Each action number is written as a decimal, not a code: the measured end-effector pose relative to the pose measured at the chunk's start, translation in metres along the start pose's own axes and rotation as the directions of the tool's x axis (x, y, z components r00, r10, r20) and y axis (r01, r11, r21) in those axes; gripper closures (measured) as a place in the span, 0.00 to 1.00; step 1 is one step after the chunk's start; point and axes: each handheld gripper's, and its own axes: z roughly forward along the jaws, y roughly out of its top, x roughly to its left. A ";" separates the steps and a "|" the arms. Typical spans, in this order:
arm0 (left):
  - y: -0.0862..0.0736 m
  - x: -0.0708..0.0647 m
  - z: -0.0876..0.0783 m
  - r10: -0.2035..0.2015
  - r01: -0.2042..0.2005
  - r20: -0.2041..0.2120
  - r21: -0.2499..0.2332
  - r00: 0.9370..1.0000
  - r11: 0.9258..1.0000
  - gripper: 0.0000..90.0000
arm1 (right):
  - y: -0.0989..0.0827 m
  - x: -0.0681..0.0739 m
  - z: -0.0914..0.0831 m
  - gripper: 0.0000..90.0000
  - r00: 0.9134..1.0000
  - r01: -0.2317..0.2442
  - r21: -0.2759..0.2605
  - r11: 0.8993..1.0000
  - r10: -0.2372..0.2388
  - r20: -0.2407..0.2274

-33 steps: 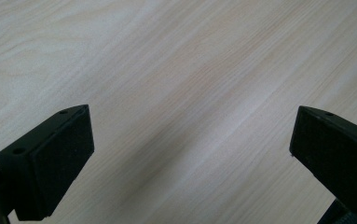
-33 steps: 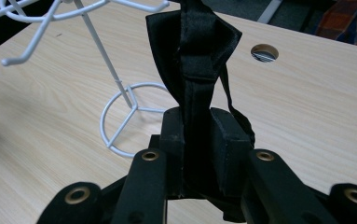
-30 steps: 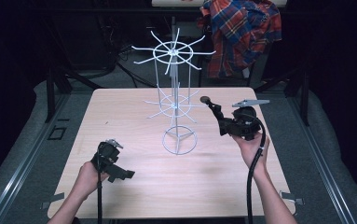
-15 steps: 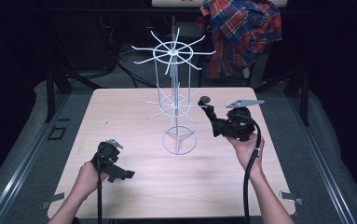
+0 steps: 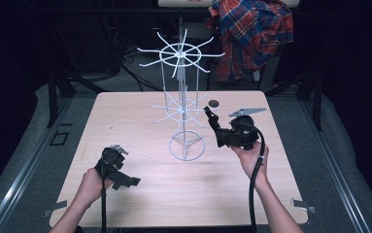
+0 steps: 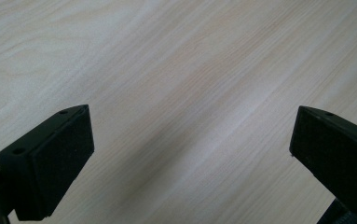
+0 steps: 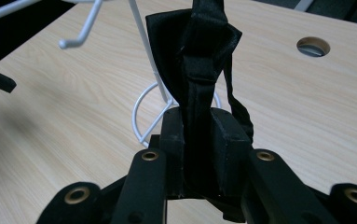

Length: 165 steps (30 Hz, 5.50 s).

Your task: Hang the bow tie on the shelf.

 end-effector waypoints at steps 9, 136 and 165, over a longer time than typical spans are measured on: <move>0.000 0.000 0.000 0.004 -0.004 0.000 -0.001 1.000 1.000 0.00 | -0.003 0.002 0.010 0.84 1.000 0.006 0.039 0.999 -0.006 -0.005; 0.000 -0.001 -0.002 0.003 -0.003 0.001 -0.021 1.000 1.000 0.00 | -0.010 -0.008 -0.029 0.22 0.995 0.078 0.073 0.994 -0.082 0.058; 0.000 -0.002 -0.002 0.009 -0.009 0.000 -0.020 1.000 1.000 0.00 | -0.091 -0.018 -0.049 0.09 0.985 0.102 0.267 0.958 -0.135 0.110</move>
